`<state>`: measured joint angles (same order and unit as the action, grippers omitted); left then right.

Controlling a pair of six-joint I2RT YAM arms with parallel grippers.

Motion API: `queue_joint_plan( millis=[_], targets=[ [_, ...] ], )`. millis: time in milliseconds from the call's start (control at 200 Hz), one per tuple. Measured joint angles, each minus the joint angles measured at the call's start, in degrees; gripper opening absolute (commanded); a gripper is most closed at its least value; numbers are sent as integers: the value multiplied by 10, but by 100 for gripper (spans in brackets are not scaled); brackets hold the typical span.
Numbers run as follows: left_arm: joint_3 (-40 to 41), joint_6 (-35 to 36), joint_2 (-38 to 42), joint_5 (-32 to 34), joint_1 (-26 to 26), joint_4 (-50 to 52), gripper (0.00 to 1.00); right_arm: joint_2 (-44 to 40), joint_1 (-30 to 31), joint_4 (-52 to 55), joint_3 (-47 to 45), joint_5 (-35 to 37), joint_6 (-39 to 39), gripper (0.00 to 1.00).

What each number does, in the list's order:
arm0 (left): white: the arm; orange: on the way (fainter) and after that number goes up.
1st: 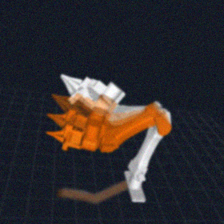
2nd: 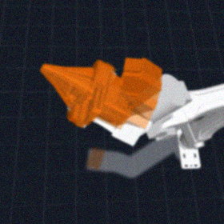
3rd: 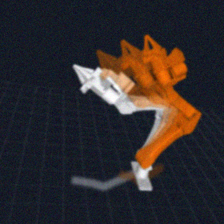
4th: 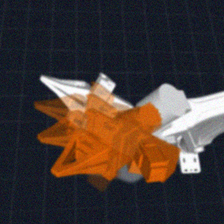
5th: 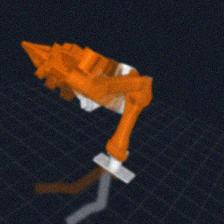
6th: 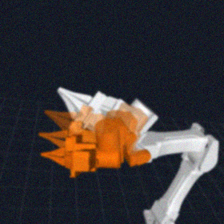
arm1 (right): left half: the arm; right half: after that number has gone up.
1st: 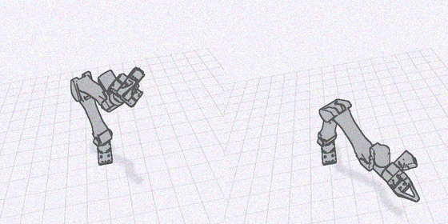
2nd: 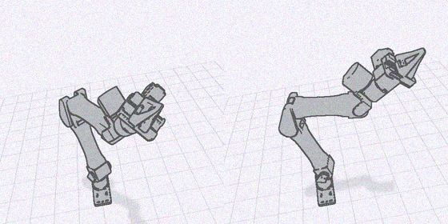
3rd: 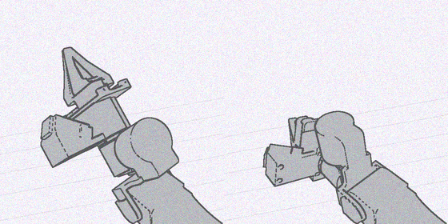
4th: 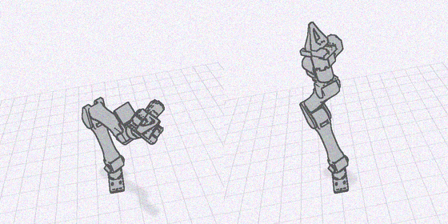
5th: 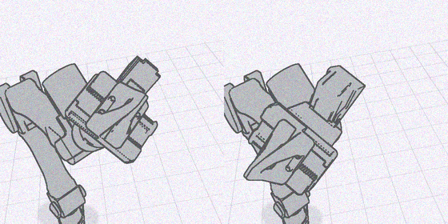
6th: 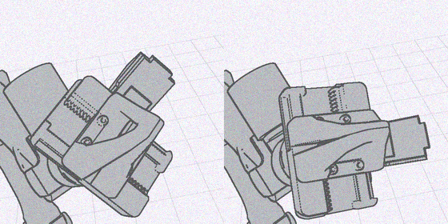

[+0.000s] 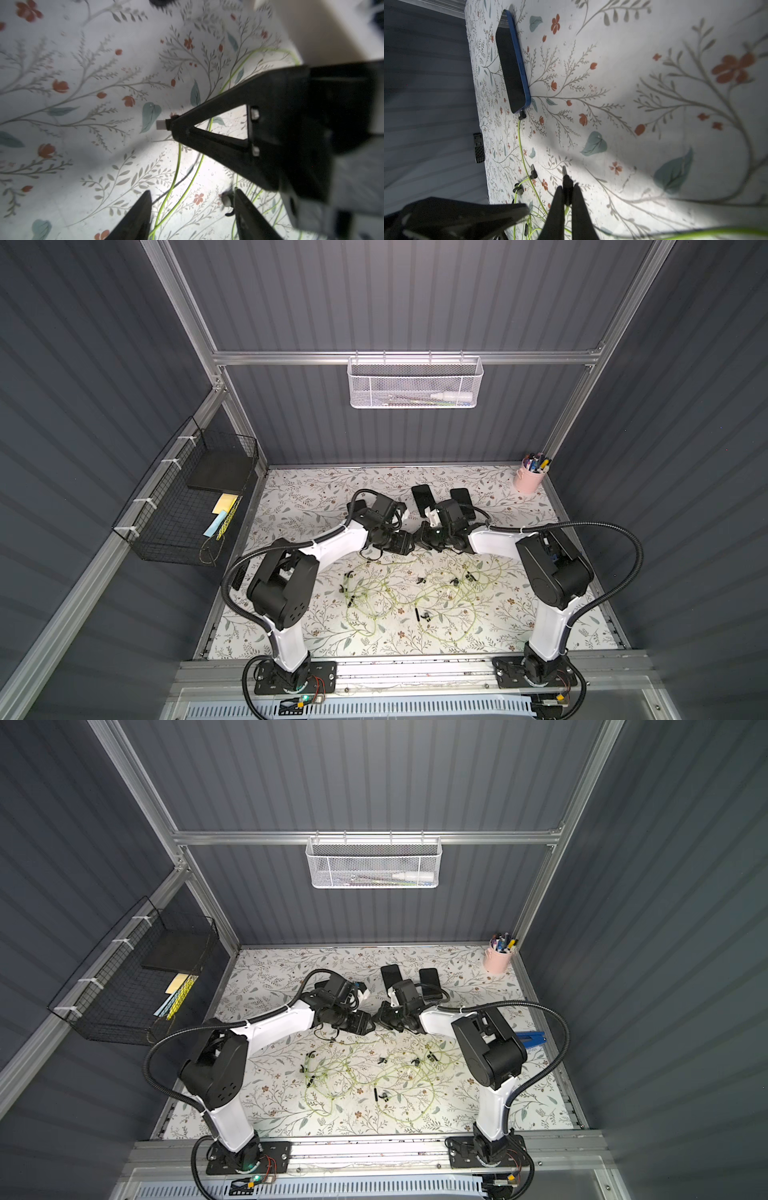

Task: Plug wired earphones into phones
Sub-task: Pick up the wired earphone from the center of the board.

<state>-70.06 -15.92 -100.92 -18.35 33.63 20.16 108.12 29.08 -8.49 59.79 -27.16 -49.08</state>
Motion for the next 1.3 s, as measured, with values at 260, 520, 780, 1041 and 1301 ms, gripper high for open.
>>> queue_joint_plan(
  millis=[260, 520, 780, 1041, 1301],
  targets=[
    [37, -137, 52, -135, -106, -159, 57, -42, -60, -49, -37, -130, 17, 0],
    [80, -268, 26, -221, -96, -317, 43, -57, -75, -127, -64, -220, -9, 0],
    [84, -277, 20, -234, -96, -331, 36, -63, -80, -147, -67, -227, -23, 0],
    [90, -284, -3, -245, -93, -353, 27, -63, -80, -185, -76, -231, -52, 0],
    [98, -302, -22, -258, -80, -375, 17, -63, -80, -212, -76, -233, -69, 0]
  ],
)
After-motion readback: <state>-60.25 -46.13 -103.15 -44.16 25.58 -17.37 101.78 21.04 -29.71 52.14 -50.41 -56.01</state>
